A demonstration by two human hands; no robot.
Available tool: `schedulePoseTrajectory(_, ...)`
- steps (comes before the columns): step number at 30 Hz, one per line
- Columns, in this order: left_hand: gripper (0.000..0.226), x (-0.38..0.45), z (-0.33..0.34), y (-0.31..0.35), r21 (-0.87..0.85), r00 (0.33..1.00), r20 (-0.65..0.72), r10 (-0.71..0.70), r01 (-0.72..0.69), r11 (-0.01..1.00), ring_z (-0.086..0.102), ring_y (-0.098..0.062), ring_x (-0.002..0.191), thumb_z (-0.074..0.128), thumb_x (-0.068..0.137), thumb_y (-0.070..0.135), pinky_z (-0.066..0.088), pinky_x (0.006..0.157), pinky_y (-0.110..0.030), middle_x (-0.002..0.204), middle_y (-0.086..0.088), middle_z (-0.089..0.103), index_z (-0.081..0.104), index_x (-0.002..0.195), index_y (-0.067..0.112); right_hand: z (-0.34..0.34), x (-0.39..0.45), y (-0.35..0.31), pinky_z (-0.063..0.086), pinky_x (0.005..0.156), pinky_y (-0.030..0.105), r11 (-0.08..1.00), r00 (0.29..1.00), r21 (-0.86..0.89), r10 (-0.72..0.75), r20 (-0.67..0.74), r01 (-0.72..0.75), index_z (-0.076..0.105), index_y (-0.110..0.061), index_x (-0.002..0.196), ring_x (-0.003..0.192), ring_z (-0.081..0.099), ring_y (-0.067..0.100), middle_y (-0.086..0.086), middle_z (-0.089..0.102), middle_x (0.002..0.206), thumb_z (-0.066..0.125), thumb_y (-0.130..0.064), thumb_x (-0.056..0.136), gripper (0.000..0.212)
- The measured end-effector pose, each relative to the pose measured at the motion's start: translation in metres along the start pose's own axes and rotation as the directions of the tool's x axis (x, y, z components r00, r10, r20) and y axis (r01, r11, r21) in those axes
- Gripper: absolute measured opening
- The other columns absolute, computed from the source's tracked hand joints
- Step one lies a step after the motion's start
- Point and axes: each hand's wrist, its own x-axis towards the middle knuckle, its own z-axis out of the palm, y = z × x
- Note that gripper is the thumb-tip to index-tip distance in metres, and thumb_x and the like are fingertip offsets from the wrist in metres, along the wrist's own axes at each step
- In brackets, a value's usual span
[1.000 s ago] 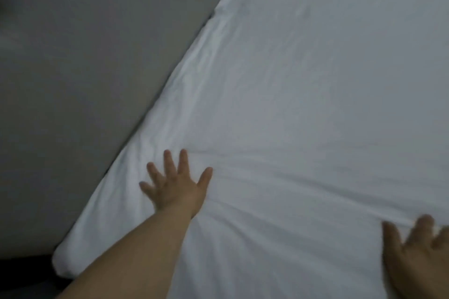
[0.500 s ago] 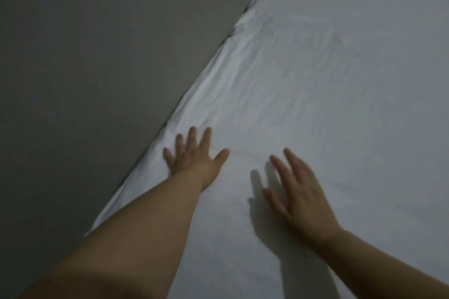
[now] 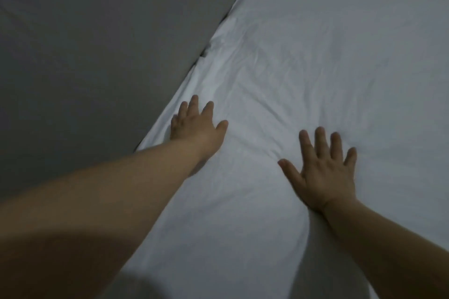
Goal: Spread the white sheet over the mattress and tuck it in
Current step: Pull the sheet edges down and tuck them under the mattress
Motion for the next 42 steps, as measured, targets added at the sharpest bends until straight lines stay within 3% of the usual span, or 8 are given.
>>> schedulePoseTrajectory(3, 0.079, 0.067, 0.01, 0.005, 0.029, 0.993, 0.109, 0.034, -0.038, 0.999, -0.011, -0.022, 0.148, 0.019, 0.086, 0.075, -0.003, 0.119, -0.048, 0.16, 0.007, -0.016, -0.004, 0.151, 0.037, 0.011, -0.001, -0.001, 0.001, 0.116, 0.056, 1.0, 1.0, 0.03, -0.001, -0.03, 0.002, 0.003, -0.03, 0.152, 0.148, -0.002, 0.032, 0.006, 0.0, 0.162, 0.003, -0.08, 0.077, 0.09)
schedulePoseTrajectory(6, 0.105, 0.1, 0.024, -0.011, 0.035, 0.99, 0.023, -0.141, 0.14, 0.989, -0.004, -0.026, 0.148, 0.011, 0.065, 0.093, 0.002, 0.118, -0.052, 0.16, 0.005, -0.01, -0.008, 0.151, 0.036, 0.015, 0.011, 0.004, 0.0, 0.114, 0.054, 0.999, 1.0, 0.046, -0.002, -0.016, 0.002, 0.013, -0.029, 0.152, 0.148, 0.004, 0.033, 0.006, 0.009, 0.161, 0.008, -0.079, 0.08, 0.088)
schedulePoseTrajectory(13, 0.097, 0.095, 0.009, 0.021, -0.126, 0.888, -0.01, -0.46, 0.455, 0.882, 0.01, -0.036, 0.145, 0.025, 0.081, 0.079, 0.011, 0.116, -0.054, 0.159, -0.015, 0.002, -0.002, 0.153, 0.019, 0.012, 0.014, 0.006, 0.012, 0.109, 0.059, 0.999, 1.0, 0.036, 0.007, 0.018, -0.007, 0.035, -0.023, 0.147, 0.142, 0.025, 0.038, 0.011, 0.029, 0.155, 0.02, -0.076, 0.082, 0.085)
schedulePoseTrajectory(20, 0.093, 0.053, 0.046, 0.014, 0.062, 0.991, 0.06, -0.123, 0.119, 0.991, -0.019, -0.029, 0.146, 0.002, 0.07, 0.089, -0.01, 0.116, -0.055, 0.157, 0.006, -0.024, -0.018, 0.147, 0.041, 0.013, 0.011, 0.007, -0.002, 0.115, 0.058, 0.998, 1.0, 0.068, -0.014, -0.025, 0.015, 0.01, -0.03, 0.152, 0.148, -0.001, 0.033, 0.006, 0.003, 0.161, 0.015, -0.078, 0.08, 0.087)
schedulePoseTrajectory(27, 0.084, -0.11, 0.057, -0.118, -0.048, 0.983, -0.003, -0.185, 0.185, 0.982, 0.003, -0.022, 0.148, 0.02, 0.086, 0.07, 0.005, 0.121, -0.037, 0.161, -0.004, -0.001, -0.002, 0.153, 0.025, 0.011, -0.008, 0.007, 0.0, 0.116, 0.059, 0.999, 0.999, 0.047, 0.004, -0.052, -0.001, 0.005, -0.028, 0.152, 0.148, -0.003, 0.033, 0.004, 0.0, 0.162, 0.01, -0.079, 0.081, 0.088)
schedulePoseTrajectory(33, 0.073, -0.255, 0.065, -0.182, -0.058, 0.961, 0.061, -0.269, 0.273, 0.96, 0.014, -0.026, 0.147, 0.029, 0.095, 0.053, 0.013, 0.121, -0.036, 0.16, -0.011, 0.01, 0.008, 0.154, 0.015, 0.013, -0.197, 0.028, 0.003, 0.115, 0.058, 0.985, 0.988, 0.087, 0.141, 0.066, -0.147, 0.0, -0.028, 0.151, 0.148, -0.004, 0.033, 0.004, -0.003, 0.161, 0.011, -0.077, 0.082, 0.086)
schedulePoseTrajectory(38, 0.058, -0.356, 0.057, -0.165, 0.055, 0.86, 0.037, -0.509, 0.507, 0.86, 0.023, -0.038, 0.14, 0.035, 0.1, 0.031, 0.02, 0.115, -0.044, 0.157, -0.019, 0.015, 0.021, 0.15, 0.007, -0.003, -0.337, 0.058, 0.006, 0.117, 0.058, 0.868, 0.828, -0.008, 0.476, 0.296, -0.497, -0.01, -0.024, 0.151, 0.147, -0.006, 0.036, 0.011, -0.012, 0.16, 0.004, -0.083, 0.069, 0.102)
schedulePoseTrajectory(42, 0.064, -0.333, 0.063, -0.061, 0.014, 0.989, 0.087, -0.118, 0.117, 0.993, -0.001, -0.028, 0.148, 0.032, 0.096, 0.053, 0.005, 0.118, -0.05, 0.161, 0.001, -0.008, 0.005, 0.151, 0.034, 0.001, -0.323, 0.003, 0.006, 0.117, 0.056, 0.949, 0.957, 0.214, 0.179, 0.23, -0.229, -0.009, -0.029, 0.151, 0.147, -0.008, 0.035, 0.007, -0.014, 0.16, 0.031, -0.07, 0.087, 0.086)
